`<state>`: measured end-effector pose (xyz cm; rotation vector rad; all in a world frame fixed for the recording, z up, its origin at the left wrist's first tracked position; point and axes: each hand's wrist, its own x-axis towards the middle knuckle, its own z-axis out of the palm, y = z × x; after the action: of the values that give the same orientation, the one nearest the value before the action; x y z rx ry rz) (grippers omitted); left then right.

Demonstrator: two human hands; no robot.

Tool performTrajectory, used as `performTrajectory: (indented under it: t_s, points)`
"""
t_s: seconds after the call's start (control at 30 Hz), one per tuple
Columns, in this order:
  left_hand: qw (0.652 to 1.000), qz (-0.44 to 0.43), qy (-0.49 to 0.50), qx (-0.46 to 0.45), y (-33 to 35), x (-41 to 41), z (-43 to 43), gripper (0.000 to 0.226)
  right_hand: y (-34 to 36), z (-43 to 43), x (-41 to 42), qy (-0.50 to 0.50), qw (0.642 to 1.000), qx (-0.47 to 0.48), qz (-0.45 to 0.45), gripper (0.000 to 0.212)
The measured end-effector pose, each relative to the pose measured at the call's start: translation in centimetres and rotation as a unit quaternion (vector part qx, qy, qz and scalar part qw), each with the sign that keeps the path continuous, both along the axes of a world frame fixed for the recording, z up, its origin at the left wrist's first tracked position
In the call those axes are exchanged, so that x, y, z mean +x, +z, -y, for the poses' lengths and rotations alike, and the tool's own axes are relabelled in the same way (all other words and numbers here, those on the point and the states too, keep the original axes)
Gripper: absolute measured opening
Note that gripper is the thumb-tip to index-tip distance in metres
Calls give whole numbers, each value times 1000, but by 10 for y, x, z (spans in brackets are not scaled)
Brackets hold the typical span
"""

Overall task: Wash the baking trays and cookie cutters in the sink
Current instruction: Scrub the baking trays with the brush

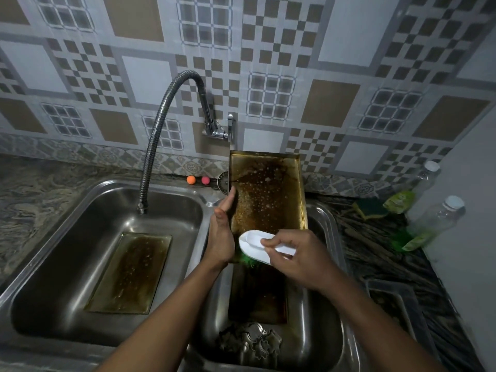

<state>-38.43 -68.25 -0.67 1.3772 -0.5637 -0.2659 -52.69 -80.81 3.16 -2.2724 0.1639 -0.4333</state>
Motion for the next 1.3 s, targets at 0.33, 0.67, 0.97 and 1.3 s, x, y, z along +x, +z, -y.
performTrajectory:
  t_s: [0.33,0.67,0.97,1.3]
  points:
    - [996,49,70,9,8,8,0,105,-6,38,-26,-193,978,-83,-10,18]
    - [988,91,110,49,6,6,-4,99,-3,28,-20,-225,967,-115,-27,16]
    - [988,106,46,101,2,-13,7,95,25,3,27,-253,961,-5,110,22]
    - [994,76,9,82,-3,-22,6,82,37,34,76,-283,954,-24,93,25]
